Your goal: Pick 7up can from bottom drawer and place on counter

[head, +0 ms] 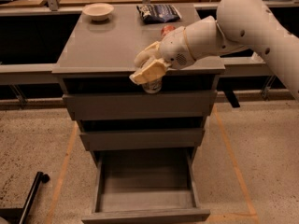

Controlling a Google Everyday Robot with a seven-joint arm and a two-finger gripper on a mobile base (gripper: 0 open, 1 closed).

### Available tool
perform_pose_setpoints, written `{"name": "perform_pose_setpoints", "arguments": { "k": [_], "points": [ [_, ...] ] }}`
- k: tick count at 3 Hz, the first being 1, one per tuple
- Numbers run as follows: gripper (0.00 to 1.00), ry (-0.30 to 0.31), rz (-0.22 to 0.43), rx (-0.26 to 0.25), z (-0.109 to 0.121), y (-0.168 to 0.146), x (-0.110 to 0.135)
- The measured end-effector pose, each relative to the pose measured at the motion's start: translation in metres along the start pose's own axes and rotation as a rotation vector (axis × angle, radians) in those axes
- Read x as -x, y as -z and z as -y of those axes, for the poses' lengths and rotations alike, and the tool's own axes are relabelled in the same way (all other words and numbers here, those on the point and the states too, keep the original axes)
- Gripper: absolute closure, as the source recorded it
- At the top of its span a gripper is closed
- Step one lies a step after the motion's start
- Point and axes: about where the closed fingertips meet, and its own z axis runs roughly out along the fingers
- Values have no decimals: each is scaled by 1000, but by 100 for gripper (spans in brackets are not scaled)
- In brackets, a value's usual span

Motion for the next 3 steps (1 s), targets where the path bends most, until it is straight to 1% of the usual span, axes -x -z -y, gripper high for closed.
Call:
{"name": "perform_pose_setpoints", "arguments": {
  "k": [1, 2, 3],
  "points": [
    [100, -44, 16, -12, 1, -8, -10],
    [100, -33, 79, -28, 17, -19, -2],
    [100, 16, 132, -56, 37, -17, 19]
  ]
}}
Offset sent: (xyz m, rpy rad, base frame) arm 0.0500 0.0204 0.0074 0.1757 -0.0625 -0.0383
